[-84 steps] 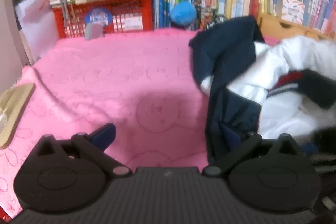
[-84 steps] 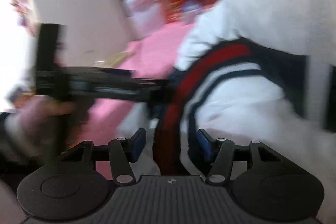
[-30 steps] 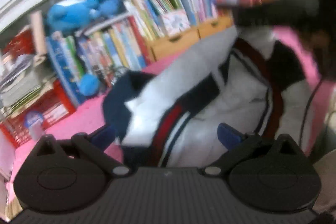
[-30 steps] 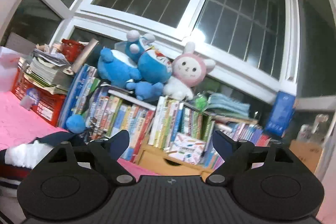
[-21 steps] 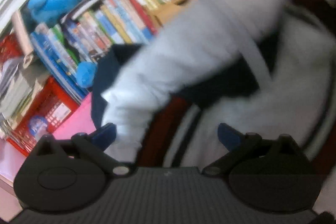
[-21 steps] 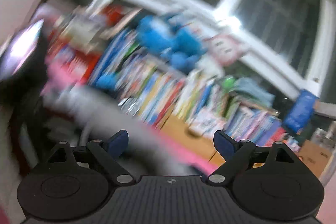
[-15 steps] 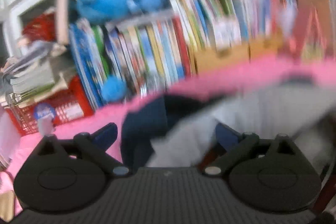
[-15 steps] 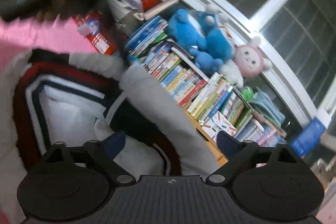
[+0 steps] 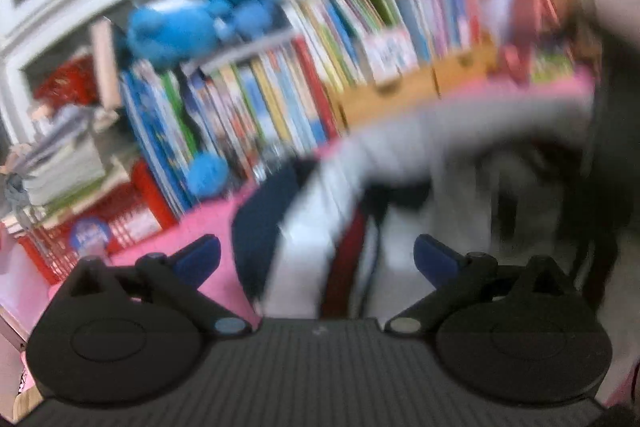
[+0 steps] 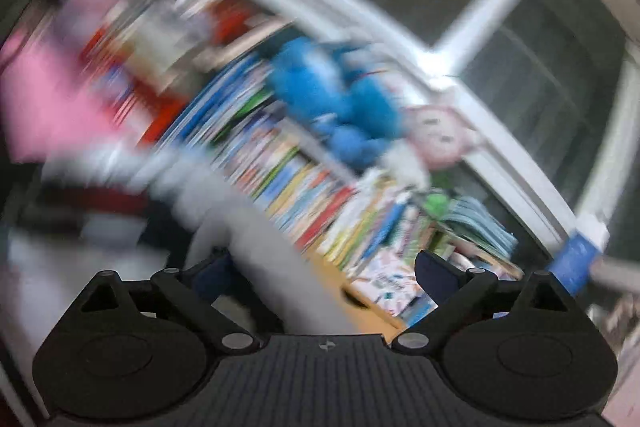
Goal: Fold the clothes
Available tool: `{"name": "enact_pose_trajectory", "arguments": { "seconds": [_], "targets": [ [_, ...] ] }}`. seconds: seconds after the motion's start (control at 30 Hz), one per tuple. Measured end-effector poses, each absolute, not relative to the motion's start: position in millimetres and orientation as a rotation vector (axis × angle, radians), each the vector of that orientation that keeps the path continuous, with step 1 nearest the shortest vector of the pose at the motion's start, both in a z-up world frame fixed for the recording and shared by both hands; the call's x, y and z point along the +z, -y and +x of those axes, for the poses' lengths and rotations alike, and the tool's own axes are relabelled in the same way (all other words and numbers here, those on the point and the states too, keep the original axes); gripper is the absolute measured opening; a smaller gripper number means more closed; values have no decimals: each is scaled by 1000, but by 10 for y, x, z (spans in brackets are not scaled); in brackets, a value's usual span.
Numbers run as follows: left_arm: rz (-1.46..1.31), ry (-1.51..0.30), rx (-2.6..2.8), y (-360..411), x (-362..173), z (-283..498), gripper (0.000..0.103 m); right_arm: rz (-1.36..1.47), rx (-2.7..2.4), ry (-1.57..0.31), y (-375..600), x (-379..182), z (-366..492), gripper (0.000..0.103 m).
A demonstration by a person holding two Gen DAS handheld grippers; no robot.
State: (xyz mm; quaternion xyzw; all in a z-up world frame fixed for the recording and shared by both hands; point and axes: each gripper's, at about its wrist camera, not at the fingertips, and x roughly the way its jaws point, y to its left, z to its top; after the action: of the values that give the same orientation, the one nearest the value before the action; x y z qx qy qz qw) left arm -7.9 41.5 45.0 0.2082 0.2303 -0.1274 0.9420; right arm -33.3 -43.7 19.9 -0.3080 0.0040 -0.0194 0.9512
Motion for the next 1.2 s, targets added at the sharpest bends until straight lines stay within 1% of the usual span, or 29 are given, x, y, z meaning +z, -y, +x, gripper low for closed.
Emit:
{"name": "enact_pose_trajectory", "arguments": {
  "seconds": [0.1, 0.2, 0.3, 0.37, 0.53, 0.6, 0.67, 0.7, 0.77, 0.9, 1.07, 1.2],
  "targets": [
    [494, -484, -263, -230, 253, -29, 103, -463, -53, 2, 680, 545, -344, 98],
    [583, -483, -197, -41, 23, 183, 103, -387, -77, -6, 844, 662, -304, 98],
    [537, -493, -146, -35, -8, 404, 101, -340, -98, -25, 1000, 694, -321, 98],
    [414, -477, -134, -158, 166, 452, 100, -343, -105, -42, 1085, 666, -355, 98],
    [223, -342, -94, -505, 705, 371, 100, -502, -20, -25, 974, 371, -580, 100],
    [166, -310, -95, -633, 875, 351, 100, -621, 17, -14, 789, 189, -641, 103],
    [108, -286, -104, -747, 1022, 331, 100, -759, 42, -13, 579, -22, -634, 103],
    [86, -280, -115, -781, 1067, 310, 100, -839, 48, -19, 461, -143, -594, 103],
    [84, -274, -135, -786, 1095, 241, 101, -977, 75, -87, 258, -369, -381, 103],
    [209, -298, -174, -684, 961, 86, 103, -1036, 67, -161, 76, -525, 22, 103],
    [434, -384, -216, -481, 543, -69, 103, -822, -12, -64, 238, -75, 27, 103],
    [507, -414, -265, -260, 334, -76, 103, -527, -12, -50, 613, 443, -93, 103]
  ]
}}
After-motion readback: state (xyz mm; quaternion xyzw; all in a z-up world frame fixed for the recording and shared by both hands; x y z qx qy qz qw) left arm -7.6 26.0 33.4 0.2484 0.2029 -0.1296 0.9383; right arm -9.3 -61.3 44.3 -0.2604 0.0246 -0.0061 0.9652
